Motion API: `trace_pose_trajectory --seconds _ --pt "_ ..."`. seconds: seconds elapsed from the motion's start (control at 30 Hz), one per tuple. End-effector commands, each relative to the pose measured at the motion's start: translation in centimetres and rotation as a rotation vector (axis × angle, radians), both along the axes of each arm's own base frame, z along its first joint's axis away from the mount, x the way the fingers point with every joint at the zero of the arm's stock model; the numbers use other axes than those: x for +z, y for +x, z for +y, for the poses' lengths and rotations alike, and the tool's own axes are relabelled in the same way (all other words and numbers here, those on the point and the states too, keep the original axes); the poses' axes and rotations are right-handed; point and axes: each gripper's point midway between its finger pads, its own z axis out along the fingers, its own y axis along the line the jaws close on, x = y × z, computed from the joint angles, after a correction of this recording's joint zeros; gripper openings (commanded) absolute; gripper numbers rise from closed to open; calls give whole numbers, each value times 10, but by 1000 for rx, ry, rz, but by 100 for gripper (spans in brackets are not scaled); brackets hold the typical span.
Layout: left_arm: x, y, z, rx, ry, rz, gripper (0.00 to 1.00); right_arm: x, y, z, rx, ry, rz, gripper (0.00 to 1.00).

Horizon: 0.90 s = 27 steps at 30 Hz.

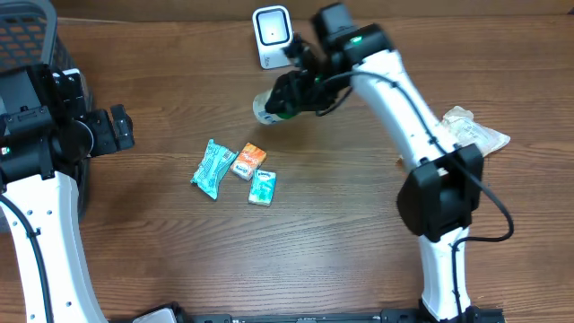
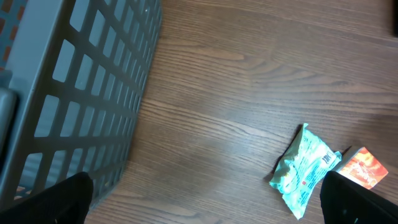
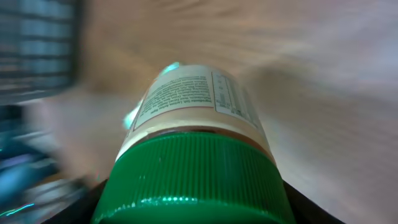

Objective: Scan the item barcode
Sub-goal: 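Lift the jar and tilt it toward the white scanner, then hold the jar's label in front of the scanner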

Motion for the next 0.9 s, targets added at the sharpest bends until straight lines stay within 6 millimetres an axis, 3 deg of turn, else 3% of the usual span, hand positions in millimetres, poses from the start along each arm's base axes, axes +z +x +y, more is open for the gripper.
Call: trace_pose_trajectory --seconds 0.0,0.17,0.43,0.57,0.87 --pt "1 3 -3 -20 1 -6 100 21 46 -31 -165 -270 -294 64" --pt "1 3 -3 -20 1 -6 100 46 95 -37 -309 -421 -594 63" --pt "1 3 -3 -20 1 -6 100 76 150 -17 -356 -344 -868 61" --pt "1 3 -3 -20 1 -6 100 76 171 -10 -389 -314 -951 63" --pt "1 3 -3 -20 1 -6 100 66 197 -1 -360 -342 -1091 64"
